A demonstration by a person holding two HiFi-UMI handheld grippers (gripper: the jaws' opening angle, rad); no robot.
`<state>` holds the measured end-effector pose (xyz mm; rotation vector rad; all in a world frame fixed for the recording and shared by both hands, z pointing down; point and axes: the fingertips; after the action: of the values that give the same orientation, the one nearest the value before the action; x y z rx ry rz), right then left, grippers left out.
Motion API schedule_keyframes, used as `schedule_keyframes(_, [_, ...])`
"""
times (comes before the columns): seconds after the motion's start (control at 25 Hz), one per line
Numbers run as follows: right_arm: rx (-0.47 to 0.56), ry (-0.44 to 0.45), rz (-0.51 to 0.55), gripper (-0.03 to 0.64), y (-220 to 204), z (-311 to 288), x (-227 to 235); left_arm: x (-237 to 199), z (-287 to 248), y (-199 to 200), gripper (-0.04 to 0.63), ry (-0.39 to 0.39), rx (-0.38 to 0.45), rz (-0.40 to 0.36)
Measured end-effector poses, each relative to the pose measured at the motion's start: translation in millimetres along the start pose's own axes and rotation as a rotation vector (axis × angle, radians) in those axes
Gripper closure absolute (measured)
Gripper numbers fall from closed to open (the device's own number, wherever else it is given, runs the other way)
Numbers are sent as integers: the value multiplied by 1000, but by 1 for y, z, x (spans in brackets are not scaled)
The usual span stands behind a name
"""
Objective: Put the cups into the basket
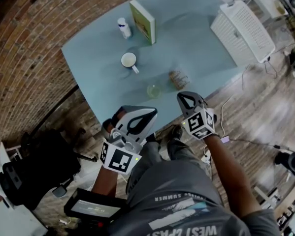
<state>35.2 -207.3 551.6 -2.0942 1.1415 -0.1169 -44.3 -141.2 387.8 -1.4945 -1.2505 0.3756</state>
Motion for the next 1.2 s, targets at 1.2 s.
schedule_keyframes(1.2, [-15, 28, -13, 604, 1, -20, -6, 6, 2, -20, 594, -4, -34, 28])
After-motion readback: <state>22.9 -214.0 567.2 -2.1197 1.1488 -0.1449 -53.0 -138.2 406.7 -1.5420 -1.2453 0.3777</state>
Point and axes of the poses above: the fingertips, and each gripper's own axes: z backward along the fingers, x to its right, y out of its top, and after that the axes turned 8 degrees about -x, right-handed
